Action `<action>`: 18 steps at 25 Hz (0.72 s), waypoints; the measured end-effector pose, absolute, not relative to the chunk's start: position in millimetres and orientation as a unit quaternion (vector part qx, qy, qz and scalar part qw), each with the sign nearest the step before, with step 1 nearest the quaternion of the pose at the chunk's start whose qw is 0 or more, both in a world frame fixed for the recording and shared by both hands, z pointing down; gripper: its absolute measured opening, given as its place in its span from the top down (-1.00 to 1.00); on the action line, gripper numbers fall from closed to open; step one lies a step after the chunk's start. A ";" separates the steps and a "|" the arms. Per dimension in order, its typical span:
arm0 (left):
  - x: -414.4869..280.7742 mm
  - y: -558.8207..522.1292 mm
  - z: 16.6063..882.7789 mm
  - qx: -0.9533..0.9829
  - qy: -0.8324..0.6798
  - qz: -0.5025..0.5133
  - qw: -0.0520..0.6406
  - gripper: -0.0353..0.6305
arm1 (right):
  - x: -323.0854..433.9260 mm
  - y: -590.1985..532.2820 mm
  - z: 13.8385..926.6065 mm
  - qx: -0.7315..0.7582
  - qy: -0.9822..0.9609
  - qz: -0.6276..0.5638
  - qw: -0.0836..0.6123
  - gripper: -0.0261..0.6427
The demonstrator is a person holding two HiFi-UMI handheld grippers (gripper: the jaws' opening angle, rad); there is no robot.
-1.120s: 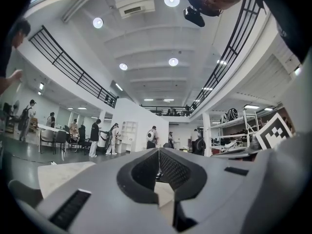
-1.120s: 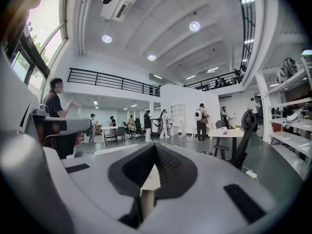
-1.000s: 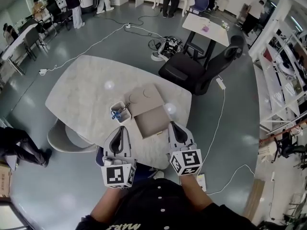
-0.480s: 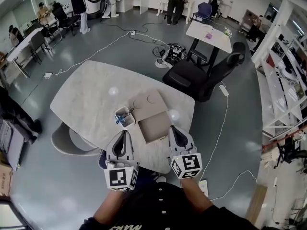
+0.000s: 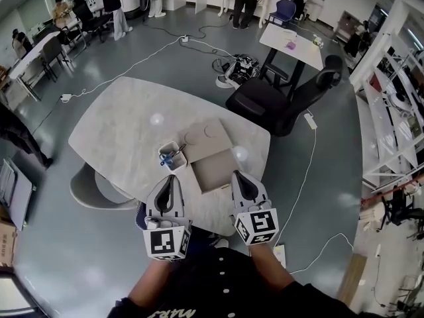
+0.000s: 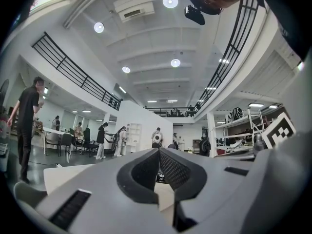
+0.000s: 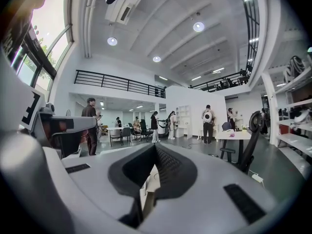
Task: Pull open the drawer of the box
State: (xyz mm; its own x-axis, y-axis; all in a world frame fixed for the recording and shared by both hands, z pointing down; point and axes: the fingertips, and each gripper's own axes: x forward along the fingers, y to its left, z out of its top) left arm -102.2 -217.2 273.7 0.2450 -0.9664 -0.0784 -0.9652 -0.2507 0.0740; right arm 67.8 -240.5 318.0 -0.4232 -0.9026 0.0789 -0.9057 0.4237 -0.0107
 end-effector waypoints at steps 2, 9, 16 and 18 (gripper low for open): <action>-102.0 -217.9 273.4 0.789 -0.612 -0.052 0.005 0.85 | 66.9 -241.2 318.2 0.535 -0.844 0.026 0.034 0.93; -103.7 -218.0 274.7 0.790 -0.611 -0.048 0.005 0.85 | 62.5 -241.3 318.0 0.533 -0.845 0.025 0.031 0.94; -105.3 -223.7 275.1 0.790 -0.611 -0.048 0.008 0.85 | 61.7 -246.4 320.5 0.534 -0.844 0.028 0.037 0.94; -105.8 -224.0 276.3 0.789 -0.612 -0.049 0.009 0.85 | 60.7 -246.6 321.5 0.532 -0.845 0.029 0.037 0.94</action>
State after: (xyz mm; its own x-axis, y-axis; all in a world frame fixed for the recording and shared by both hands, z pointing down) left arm -105.8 -224.0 276.3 0.2467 -0.9668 -0.0674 -0.9651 -0.2514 0.0740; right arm 60.7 -246.6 321.5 -0.4311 -0.8975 0.0927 -0.9018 0.4321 -0.0097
